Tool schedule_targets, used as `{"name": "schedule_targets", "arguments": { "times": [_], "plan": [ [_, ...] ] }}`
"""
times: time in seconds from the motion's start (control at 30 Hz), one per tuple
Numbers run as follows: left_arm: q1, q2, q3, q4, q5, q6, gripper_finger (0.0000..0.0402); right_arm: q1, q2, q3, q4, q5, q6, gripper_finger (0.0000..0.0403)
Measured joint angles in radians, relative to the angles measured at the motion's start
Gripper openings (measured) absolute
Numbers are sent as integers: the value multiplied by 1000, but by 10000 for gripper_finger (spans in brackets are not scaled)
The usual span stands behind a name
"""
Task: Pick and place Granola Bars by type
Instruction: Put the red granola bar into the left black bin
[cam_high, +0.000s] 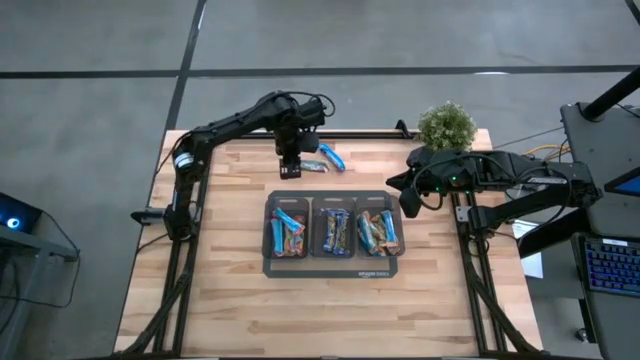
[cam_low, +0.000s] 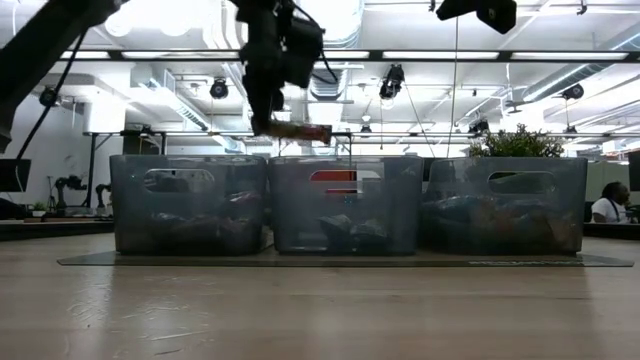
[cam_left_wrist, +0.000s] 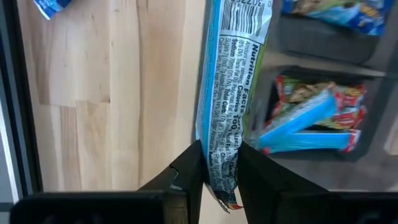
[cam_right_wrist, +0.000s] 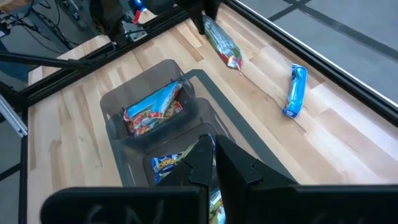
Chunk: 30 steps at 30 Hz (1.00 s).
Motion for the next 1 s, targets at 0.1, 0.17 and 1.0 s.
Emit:
{"name": "schedule_targets", "arguments": {
  "times": [0.1, 0.17, 1.0],
  "plan": [
    [-24, -39, -16, 0, 1, -22, 70, 0, 0, -3, 2, 0, -4, 13],
    [-45, -66, -34, 0, 1, -30, 70, 0, 0, -6, 2, 0, -4, 13],
    [-281, -362, -463, 51, 92, -552, 70, -1, 0, -22, 10, 0, 11, 13]
  ]
}}
